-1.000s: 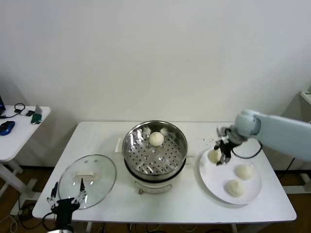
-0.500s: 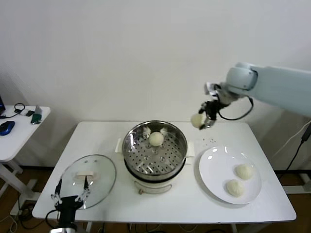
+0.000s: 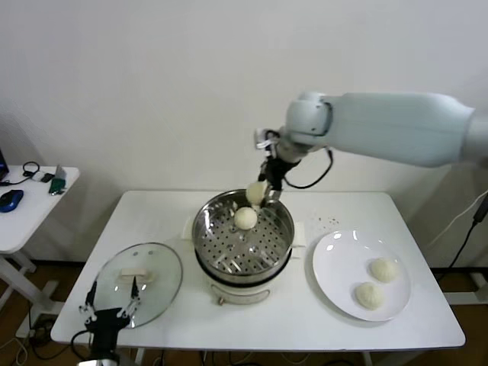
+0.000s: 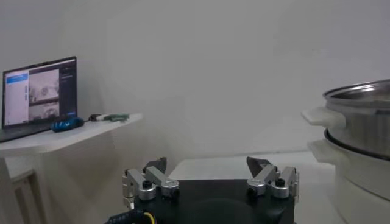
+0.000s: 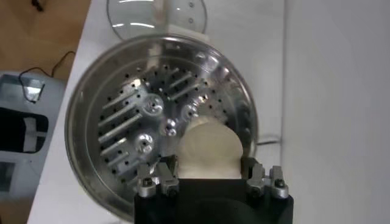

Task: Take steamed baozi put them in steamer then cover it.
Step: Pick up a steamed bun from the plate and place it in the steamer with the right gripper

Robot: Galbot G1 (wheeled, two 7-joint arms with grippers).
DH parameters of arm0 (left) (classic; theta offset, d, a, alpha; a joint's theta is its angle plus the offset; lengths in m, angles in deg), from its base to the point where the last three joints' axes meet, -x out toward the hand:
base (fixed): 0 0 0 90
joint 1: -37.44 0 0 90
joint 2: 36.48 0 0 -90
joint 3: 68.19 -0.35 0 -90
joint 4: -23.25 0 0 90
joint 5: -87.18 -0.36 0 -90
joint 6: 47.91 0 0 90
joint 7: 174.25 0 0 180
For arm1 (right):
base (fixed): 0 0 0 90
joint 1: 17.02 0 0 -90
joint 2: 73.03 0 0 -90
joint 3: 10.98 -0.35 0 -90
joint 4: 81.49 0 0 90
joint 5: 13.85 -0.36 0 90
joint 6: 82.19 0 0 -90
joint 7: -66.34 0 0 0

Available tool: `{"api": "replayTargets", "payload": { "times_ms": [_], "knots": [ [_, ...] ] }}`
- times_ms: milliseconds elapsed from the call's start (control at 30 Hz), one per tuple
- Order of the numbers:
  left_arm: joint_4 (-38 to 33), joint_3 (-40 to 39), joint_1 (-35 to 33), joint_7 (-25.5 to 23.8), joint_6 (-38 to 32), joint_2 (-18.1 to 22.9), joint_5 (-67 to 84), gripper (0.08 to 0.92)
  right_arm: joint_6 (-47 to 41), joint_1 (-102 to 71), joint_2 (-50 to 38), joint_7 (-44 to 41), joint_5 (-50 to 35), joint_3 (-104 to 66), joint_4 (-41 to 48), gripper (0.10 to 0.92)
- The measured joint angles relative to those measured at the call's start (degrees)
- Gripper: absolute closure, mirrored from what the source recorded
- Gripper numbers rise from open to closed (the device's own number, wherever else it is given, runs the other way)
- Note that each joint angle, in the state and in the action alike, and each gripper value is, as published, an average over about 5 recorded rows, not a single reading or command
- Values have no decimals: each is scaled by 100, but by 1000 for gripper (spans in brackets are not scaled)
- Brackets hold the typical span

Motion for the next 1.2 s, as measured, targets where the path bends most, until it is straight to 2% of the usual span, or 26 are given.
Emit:
{"api": "replayTargets", "payload": {
  "times_ms": [500,967,1200],
  "knots": [
    [-4,76,-54,-3,-24,2,30,177,-103,-873,913,82,244,-43,383,347],
    [-5,88,-52,0,-27,5,53,177,-116,-1294,1178,95,504,-160,788,342],
    [-10,96,-46,1,-30,0,52,177,-126,-1324,1192,72,553,-236,825,223]
  ]
}}
